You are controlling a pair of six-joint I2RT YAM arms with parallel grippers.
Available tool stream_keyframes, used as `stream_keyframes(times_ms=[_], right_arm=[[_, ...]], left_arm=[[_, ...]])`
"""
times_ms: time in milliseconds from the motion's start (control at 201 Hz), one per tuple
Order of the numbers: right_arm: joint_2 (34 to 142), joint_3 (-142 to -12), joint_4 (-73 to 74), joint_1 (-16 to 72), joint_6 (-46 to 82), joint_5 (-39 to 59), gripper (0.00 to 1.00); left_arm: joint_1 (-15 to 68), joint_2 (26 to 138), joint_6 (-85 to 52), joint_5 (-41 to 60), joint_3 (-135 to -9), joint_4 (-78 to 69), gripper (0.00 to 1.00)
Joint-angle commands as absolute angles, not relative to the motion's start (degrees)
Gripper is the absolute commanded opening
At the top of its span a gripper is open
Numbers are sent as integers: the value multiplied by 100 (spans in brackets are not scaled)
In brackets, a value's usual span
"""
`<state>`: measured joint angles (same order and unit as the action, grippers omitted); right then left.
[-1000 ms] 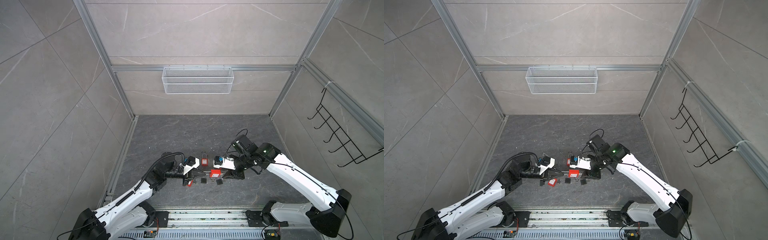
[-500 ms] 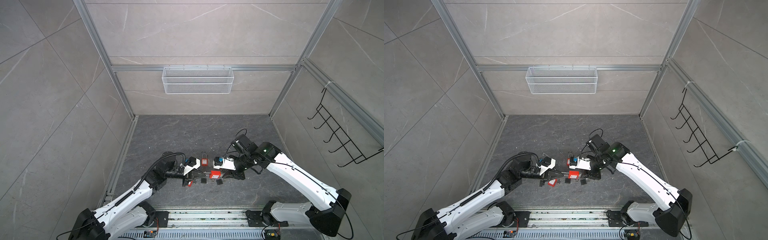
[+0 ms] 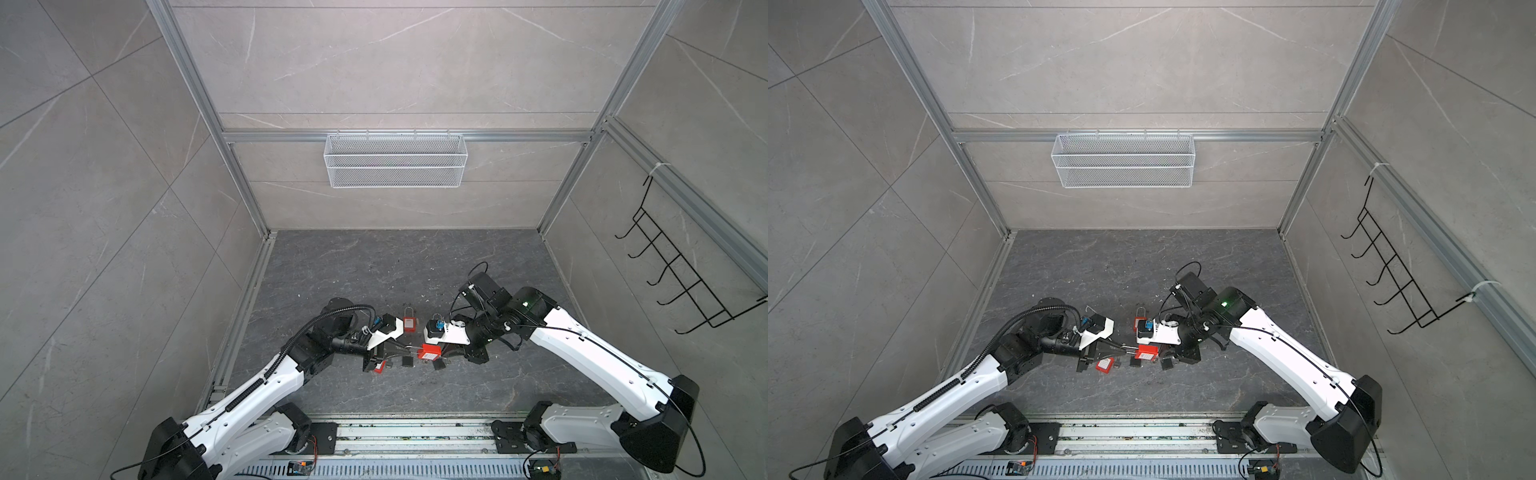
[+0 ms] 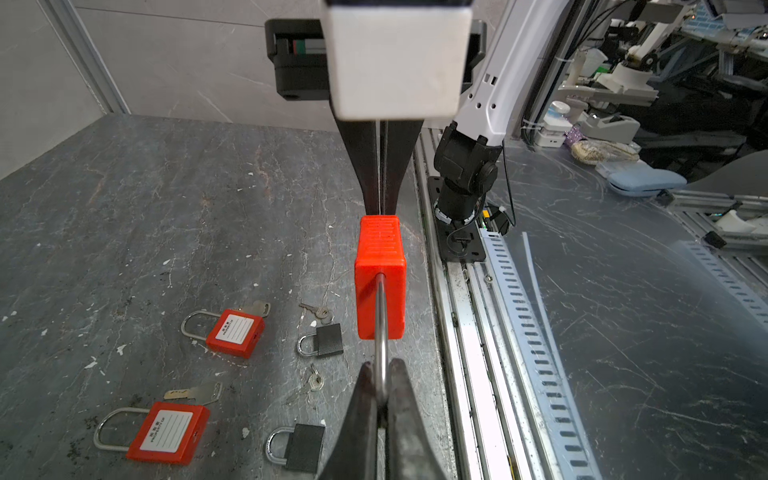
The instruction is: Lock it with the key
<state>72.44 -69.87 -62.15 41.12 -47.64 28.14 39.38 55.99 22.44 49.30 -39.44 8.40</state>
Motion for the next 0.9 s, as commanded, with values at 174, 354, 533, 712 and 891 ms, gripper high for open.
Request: stream_keyframes(times_ms=[174, 354, 533, 712, 891], right_arm=[[6870, -6344, -6088, 3724, -4801, 2361, 0], [6848, -6130, -5573, 3491, -4385, 2471, 0], [7142, -6133, -4999, 3428, -3346, 2389, 0], [7238, -5813, -4239, 3410, -2519, 2433, 0], [7272, -5590, -3689, 3410, -1822, 2287, 0]], left_arm=[[3306, 5794, 3307, 5321, -4678, 1879, 0], [2938, 6081, 3858, 5390, -5107, 2698, 0], [2455, 6816, 5298, 4666, -6208, 4909, 0], [2189, 7832, 6159, 3687, -7295, 6395, 0], [2201, 8558, 6348, 2656, -7684, 6831, 0]])
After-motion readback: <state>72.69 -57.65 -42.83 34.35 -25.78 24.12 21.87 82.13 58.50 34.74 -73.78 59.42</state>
